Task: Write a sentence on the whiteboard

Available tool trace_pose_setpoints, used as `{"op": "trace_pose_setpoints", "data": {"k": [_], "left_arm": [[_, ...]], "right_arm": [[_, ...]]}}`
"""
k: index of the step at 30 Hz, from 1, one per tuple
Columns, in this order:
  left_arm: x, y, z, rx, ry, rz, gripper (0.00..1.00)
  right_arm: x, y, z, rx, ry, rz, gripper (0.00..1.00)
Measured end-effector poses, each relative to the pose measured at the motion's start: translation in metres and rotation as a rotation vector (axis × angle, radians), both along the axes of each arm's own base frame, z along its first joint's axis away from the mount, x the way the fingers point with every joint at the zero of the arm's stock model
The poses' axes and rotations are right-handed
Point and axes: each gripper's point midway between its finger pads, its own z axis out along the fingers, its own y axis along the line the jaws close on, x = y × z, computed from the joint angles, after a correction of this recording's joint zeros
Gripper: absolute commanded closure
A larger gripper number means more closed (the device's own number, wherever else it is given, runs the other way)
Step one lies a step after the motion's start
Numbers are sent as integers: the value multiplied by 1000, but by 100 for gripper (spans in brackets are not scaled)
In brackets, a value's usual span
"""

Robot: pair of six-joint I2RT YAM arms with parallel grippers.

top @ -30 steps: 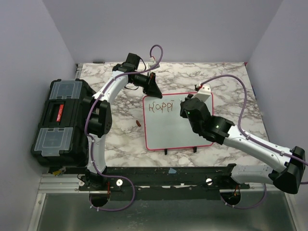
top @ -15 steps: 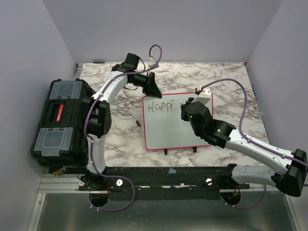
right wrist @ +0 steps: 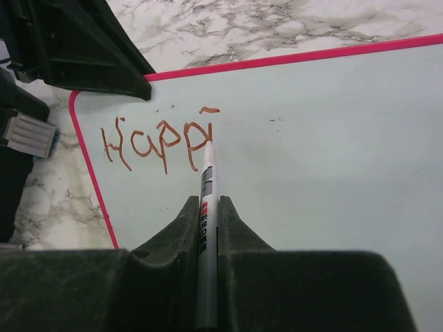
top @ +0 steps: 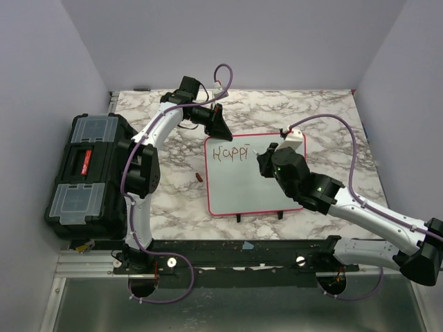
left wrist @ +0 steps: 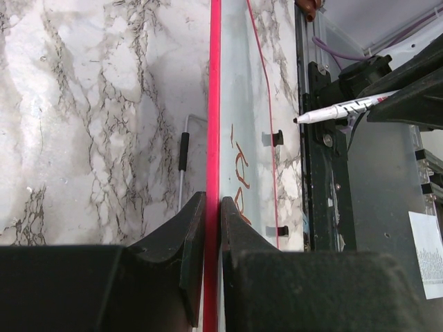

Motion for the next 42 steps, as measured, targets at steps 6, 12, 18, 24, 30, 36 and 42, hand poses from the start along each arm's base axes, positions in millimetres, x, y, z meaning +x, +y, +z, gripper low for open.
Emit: {"op": "trace_pose_setpoints", "data": {"k": [6,12,18,24,30,36,42], "left_arm": [[0,0,0,-3,2,1,100],[1,-1,1,-7,2,0,100],[0,-1,2,-11,3,-2,100],[0,-1,2,-14,2,-4,100],[0,-1,2,-15,2,-4,100],[1,-1,2,-14,1,-3,100],[1,0,2,-15,0,0,100]], "right_arm": [[0,2,-10,-24,25,5,99],[4,8,-27,-55,57,-1,99],[9,5,-35,-75,64,-40,99],[17,4,-30,-84,44,-82,99],[22,4,-24,-78,20,-104,99],[26,5,-28,-95,19,-112,99],[27,6,-29,-94,16,-117,100]]}}
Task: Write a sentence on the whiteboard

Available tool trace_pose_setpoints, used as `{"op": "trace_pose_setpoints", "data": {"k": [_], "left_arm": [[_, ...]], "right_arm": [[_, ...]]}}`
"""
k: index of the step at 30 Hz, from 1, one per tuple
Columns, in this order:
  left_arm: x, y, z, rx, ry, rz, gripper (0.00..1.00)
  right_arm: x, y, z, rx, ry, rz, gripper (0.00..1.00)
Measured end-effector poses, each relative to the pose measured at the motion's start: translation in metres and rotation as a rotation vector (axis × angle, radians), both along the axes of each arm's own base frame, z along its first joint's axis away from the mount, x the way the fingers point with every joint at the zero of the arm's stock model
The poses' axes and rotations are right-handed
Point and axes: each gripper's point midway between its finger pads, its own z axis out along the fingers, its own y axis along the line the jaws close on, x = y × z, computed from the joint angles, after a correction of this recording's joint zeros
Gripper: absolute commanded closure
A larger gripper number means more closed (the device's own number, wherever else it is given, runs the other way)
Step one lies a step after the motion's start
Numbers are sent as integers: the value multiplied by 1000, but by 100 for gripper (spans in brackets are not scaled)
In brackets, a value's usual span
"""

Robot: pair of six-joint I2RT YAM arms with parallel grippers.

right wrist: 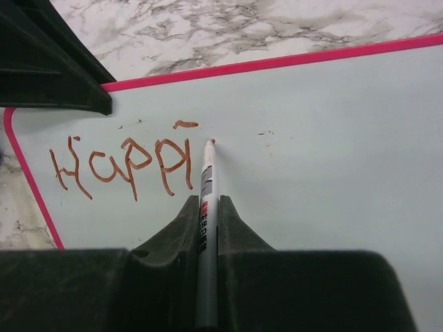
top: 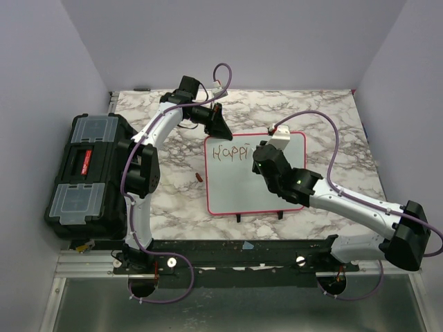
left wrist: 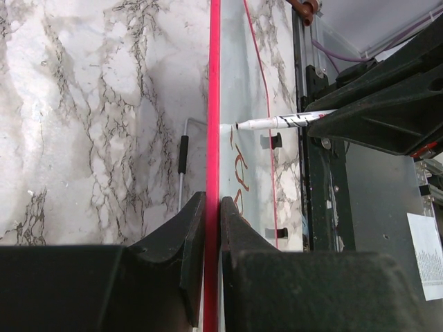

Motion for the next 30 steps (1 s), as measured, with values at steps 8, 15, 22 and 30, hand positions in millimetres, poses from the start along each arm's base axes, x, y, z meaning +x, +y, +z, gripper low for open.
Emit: {"op": "trace_pose_setpoints", "data": {"k": [8,15,22,30], "left_arm": [[0,0,0,0,0,0,100],[0,0,0,1,0,0,100],[0,0,0,0,0,1,100],[0,0,0,1,0,1,100]], "right_arm": [[-1,0,-1,4,6,-3,99],[-5,-2,-5,8,25,-3,99],[-16,-7,-14,21,65,14,99],[-20,-9,-18,34,81,15,99]]}}
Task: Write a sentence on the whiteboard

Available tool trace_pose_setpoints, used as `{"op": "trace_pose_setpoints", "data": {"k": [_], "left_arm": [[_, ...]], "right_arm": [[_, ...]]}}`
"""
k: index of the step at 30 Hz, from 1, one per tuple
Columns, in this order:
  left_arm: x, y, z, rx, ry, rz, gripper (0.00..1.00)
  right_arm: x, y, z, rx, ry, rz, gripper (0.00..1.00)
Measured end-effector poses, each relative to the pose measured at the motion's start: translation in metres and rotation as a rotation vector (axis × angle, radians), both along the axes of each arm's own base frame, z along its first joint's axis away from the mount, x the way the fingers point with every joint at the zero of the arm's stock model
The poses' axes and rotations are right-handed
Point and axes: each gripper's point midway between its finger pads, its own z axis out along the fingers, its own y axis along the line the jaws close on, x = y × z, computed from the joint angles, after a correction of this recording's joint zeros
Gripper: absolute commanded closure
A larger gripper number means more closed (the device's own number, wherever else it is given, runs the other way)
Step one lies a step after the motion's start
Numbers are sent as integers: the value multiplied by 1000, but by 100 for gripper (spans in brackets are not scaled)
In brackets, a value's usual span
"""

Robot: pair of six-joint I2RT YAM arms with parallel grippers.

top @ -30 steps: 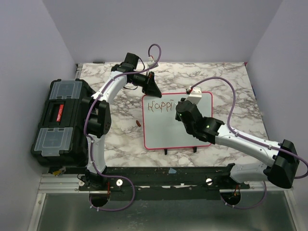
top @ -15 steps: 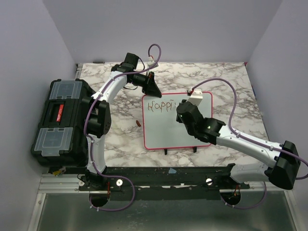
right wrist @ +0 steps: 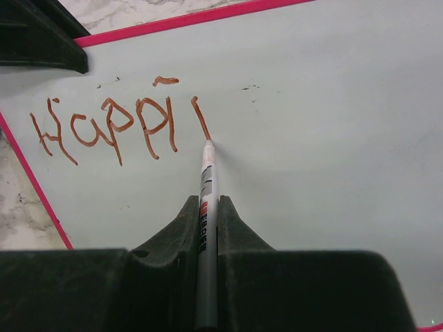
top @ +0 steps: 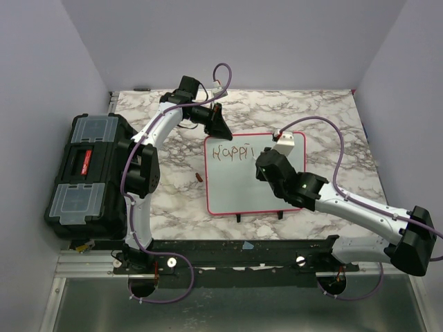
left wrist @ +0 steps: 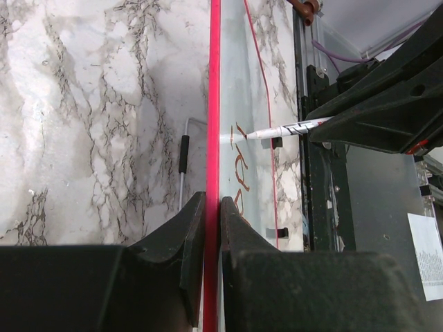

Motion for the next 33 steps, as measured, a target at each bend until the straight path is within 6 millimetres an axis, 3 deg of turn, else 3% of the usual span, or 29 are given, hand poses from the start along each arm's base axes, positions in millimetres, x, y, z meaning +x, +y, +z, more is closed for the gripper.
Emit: {"op": "trace_pose_setpoints", "data": {"k": [33], "left_arm": [[3,2,0,-2,-8,5,100]], "right_arm": [[27,9,19,-80,-52,-66,99]]}}
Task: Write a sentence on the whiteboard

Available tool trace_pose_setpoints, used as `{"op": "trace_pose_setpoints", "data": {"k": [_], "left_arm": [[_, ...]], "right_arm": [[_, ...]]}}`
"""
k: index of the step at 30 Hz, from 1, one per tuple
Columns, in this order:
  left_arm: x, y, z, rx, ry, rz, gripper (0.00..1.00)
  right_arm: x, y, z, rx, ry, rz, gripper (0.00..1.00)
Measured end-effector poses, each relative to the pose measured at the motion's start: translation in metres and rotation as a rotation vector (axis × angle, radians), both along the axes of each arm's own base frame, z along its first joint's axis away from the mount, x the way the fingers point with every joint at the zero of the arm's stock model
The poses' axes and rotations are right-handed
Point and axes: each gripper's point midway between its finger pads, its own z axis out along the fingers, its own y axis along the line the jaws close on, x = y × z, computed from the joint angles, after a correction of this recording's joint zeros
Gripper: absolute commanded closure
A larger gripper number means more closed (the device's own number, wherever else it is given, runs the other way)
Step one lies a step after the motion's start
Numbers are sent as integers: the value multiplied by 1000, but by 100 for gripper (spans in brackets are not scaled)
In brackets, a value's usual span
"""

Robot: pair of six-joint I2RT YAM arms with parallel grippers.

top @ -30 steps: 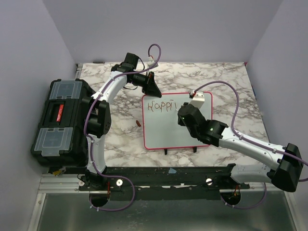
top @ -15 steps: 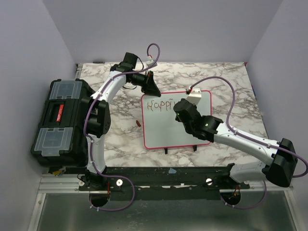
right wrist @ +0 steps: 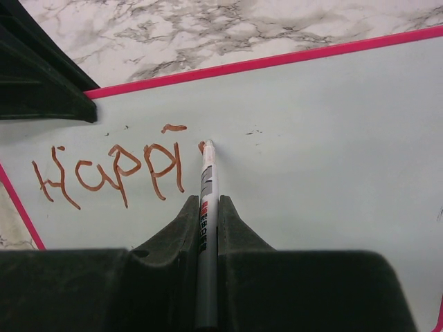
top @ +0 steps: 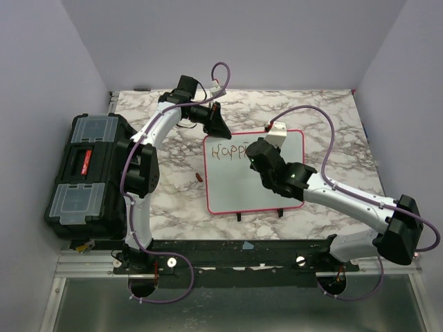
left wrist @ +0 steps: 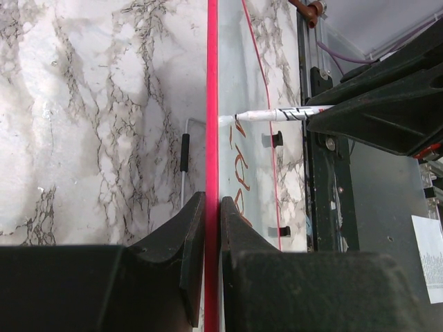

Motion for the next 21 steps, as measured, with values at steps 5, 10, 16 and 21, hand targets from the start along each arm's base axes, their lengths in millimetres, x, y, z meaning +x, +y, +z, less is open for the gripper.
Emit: {"op": "trace_pose_setpoints", "data": {"k": [5,10,16,21], "left_arm": [[0,0,0,0,0,0,100],[0,0,0,0,0,0,100],[0,0,0,-1,1,0,100],[0,0,0,0,1,0,100]], "right_arm": [[2,-3,2,-5,-8,-16,99],[3,-6,2,-10,-13,-27,99],[2,-9,2,-10,-12,-29,99],[-4,-14,-2,-5,0,-15,99]]}}
